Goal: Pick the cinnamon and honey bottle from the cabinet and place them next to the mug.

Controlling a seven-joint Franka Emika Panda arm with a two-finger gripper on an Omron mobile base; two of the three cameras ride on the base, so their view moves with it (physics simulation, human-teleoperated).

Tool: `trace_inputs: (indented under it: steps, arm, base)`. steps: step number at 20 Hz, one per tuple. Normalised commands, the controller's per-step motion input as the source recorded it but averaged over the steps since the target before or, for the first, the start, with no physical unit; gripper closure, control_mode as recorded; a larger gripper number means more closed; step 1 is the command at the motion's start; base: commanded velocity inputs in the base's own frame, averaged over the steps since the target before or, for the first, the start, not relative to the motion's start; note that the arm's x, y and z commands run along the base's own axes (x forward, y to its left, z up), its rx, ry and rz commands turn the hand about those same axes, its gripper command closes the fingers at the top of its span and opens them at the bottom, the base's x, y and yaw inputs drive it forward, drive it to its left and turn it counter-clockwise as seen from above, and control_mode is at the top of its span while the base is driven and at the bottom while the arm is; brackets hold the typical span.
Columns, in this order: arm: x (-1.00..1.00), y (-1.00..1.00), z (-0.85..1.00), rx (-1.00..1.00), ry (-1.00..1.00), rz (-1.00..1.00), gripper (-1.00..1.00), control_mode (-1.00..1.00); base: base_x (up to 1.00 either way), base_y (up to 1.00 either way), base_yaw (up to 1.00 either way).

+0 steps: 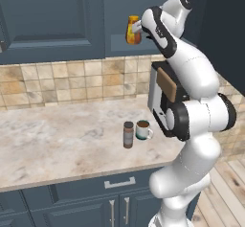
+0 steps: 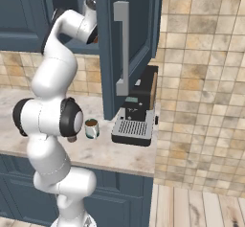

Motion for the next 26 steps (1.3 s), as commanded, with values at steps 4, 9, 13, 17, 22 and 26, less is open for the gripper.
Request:
trace_inputs:
  steps: [4,9,13,17,22,26]
  arm:
    - [0.18,0.00,-0.05,0.00,0.02,0.01,-1.00,-1.00]
    - [0.08,0.00,0.00,0.00,0.10,0.00,-1.00,-1.00]
    - [0.00,0.00,0.00,0.00,0.19,0.00,-1.00,-1.00]
    - [0.03,0.00,0.00,0.00,0.11,0.00,-1.00,-1.00]
    - [0.15,0.00,-0.01,0.00,0.00,0.00,-1.00,-1.00]
    - [0.23,0.00,-0.04,0.00,0.00,0.00,-1.00,-1.00]
  base:
    - [0.00,0.00,0.00]
    - [0.00,0.00,0.00]
    - [0.00,0.00,0.00]
    - [0.00,0.00,0.00]
    - [0.00,0.00,0.00]
    - [0.00,0.00,0.00]
